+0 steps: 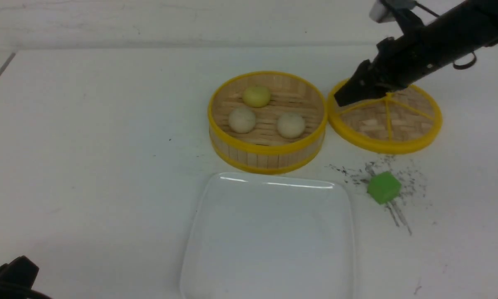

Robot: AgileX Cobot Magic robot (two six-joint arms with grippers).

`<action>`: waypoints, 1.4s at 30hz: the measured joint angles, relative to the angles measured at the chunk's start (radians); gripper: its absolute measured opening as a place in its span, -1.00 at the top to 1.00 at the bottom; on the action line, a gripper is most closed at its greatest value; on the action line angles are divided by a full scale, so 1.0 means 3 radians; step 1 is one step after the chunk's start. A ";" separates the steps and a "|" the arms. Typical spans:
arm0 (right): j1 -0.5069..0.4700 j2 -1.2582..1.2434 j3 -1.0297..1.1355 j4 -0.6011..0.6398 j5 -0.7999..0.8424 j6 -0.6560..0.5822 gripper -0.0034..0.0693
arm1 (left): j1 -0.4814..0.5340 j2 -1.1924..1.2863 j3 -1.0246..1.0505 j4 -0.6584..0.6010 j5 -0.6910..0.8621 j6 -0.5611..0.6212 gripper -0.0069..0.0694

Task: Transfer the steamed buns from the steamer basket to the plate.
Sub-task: Use the right arm to grab the steamed stuffed bun that is closest to it

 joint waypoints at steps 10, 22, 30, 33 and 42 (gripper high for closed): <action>0.0385 0.0493 -0.1269 -0.1041 0.0478 0.0639 0.24 | 0.0000 0.0000 0.0000 -0.0011 0.0012 0.0024 0.18; 0.0528 0.0967 -0.1684 -0.1267 0.0621 0.0718 0.24 | 0.0000 0.0000 0.0000 -0.0021 0.0012 0.0030 0.18; 0.0665 0.1157 -0.1700 -0.1294 0.0618 0.0559 0.24 | 0.0000 0.0000 0.0000 -0.0021 0.0012 0.0030 0.18; 0.0695 0.1157 -0.1703 -0.1294 0.0555 0.0538 0.24 | 0.0000 0.0000 0.0000 -0.0021 0.0012 0.0033 0.18; 0.0719 0.1157 -0.1714 -0.1415 0.0359 0.0479 0.14 | 0.0000 0.0000 0.0000 -0.0038 0.0033 0.0033 0.18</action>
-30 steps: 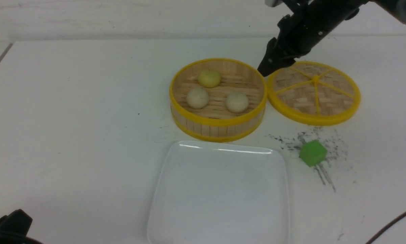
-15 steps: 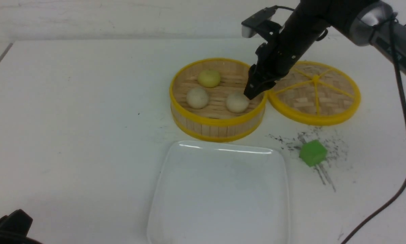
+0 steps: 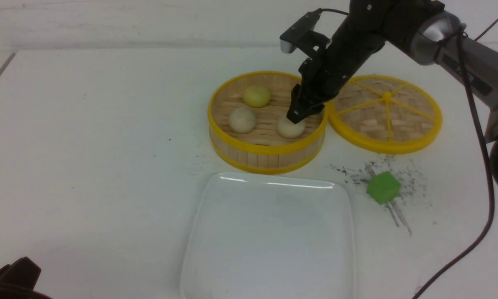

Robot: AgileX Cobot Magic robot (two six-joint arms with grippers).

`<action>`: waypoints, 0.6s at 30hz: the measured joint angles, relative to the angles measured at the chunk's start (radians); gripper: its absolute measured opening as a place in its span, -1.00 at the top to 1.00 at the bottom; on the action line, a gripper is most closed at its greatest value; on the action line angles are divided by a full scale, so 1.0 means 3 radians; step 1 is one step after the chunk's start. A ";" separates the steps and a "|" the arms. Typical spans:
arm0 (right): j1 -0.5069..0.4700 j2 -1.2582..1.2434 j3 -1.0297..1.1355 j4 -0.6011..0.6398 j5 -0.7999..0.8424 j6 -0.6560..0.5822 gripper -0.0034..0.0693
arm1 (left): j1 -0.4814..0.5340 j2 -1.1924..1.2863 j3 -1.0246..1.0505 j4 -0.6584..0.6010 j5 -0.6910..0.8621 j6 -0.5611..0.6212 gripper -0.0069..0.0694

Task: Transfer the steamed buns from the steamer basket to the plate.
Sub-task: Use the right arm to grab the steamed stuffed bun that is closest to it

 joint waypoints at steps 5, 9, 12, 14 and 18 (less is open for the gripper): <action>0.0000 0.0000 0.0000 -0.0004 -0.0008 -0.0007 -0.10 | 0.0000 0.0000 0.0000 0.0001 0.0007 0.0000 0.18; 0.0000 0.0036 -0.0001 -0.0004 -0.0063 -0.0004 -0.26 | 0.0000 0.0000 0.0000 0.0001 0.0007 0.0006 0.18; 0.0000 0.0112 -0.0001 0.0000 -0.0091 -0.0004 -0.30 | 0.0000 0.0000 0.0000 -0.0016 0.0007 0.0033 0.18; 0.0000 0.0185 -0.0001 0.0000 -0.0114 -0.0004 -0.30 | 0.0000 0.0000 0.0000 -0.0035 0.0007 0.0063 0.18; 0.0000 0.0272 -0.0001 0.0000 -0.0227 -0.0003 -0.30 | 0.0000 0.0000 0.0000 -0.0070 0.0007 0.0111 0.18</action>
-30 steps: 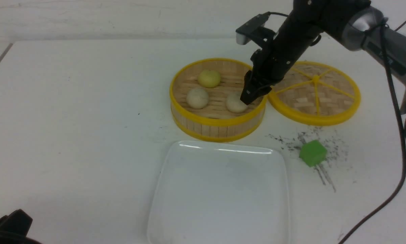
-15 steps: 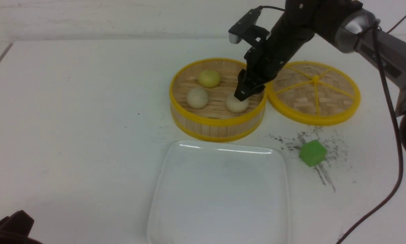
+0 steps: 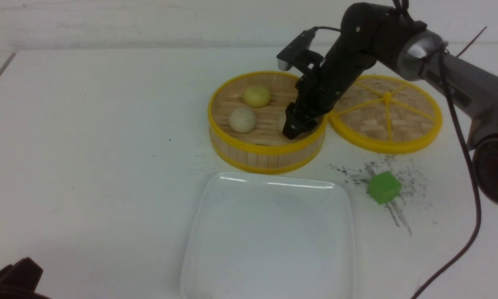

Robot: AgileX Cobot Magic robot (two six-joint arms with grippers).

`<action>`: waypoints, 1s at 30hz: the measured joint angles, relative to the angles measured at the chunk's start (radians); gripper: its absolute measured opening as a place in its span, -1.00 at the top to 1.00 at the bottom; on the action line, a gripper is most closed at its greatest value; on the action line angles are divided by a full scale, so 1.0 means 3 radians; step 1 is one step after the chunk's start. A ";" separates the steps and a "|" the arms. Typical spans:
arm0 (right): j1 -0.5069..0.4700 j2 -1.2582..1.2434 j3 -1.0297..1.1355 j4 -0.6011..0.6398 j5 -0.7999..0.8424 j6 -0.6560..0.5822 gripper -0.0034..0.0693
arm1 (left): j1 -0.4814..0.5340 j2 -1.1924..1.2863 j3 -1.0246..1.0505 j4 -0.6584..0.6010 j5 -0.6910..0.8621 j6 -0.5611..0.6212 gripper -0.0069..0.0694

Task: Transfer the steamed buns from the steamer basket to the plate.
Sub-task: Use the right arm to grab the steamed stuffed bun that is closest to it, then use the right arm to put the steamed stuffed bun into the plate

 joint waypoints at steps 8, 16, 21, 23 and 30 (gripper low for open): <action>-0.0003 0.0009 -0.0004 0.0023 -0.0112 -0.0051 0.51 | 0.0000 0.0000 0.0000 -0.0018 0.0000 0.0027 0.18; -0.0003 0.0009 -0.0014 0.0041 -0.0118 -0.0092 0.85 | 0.0000 0.0000 0.0000 -0.0018 0.0003 0.0029 0.18; -0.0003 -0.0111 -0.0014 0.0016 -0.0076 -0.0092 0.85 | 0.0000 0.0000 0.0000 -0.0018 0.0007 0.0029 0.18; -0.0003 -0.0210 -0.0007 0.0013 -0.0019 -0.0092 0.85 | 0.0000 0.0000 0.0000 -0.0018 0.0007 0.0029 0.18; -0.0003 -0.0541 -0.0004 0.0010 0.0303 -0.0075 0.84 | 0.0000 0.0000 0.0000 -0.0019 0.0007 0.0029 0.18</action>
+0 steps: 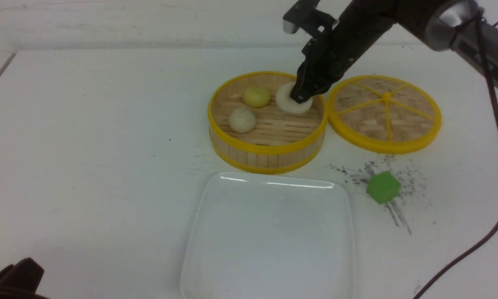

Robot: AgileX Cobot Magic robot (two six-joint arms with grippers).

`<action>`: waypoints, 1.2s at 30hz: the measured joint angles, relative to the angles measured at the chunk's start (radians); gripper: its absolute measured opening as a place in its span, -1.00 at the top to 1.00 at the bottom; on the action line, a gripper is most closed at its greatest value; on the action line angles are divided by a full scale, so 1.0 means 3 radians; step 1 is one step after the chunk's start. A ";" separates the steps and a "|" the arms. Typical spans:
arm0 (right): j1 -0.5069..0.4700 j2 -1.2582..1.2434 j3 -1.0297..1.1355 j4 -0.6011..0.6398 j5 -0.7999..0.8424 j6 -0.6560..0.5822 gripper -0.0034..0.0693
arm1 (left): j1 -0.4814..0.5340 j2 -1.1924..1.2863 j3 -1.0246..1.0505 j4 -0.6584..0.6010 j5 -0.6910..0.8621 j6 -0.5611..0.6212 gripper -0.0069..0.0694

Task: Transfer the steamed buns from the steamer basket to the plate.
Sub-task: Use the right arm to put the steamed stuffed bun into the plate

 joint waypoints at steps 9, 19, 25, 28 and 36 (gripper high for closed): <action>0.0044 -0.0183 0.0001 -0.0028 0.0202 0.0257 0.84 | 0.0000 0.0000 0.0000 -0.0006 0.0000 0.0000 0.18; 0.0384 -0.0465 0.0092 -0.0424 0.0222 0.0807 0.84 | 0.0000 0.0000 0.0000 -0.0009 0.0000 0.0000 0.18; 0.0380 -0.0862 0.0571 -0.0416 0.0225 0.1175 0.84 | 0.0000 0.0000 0.0000 -0.0009 -0.0003 0.0000 0.18; 0.0380 -0.1178 0.0950 -0.0294 0.0225 0.1235 0.84 | 0.0000 0.0000 0.0000 -0.0009 -0.0035 0.0000 0.18; 0.0442 -0.1718 0.1936 0.0074 0.0202 0.1176 0.84 | 0.0000 0.0000 0.0000 -0.0009 -0.0068 0.0000 0.18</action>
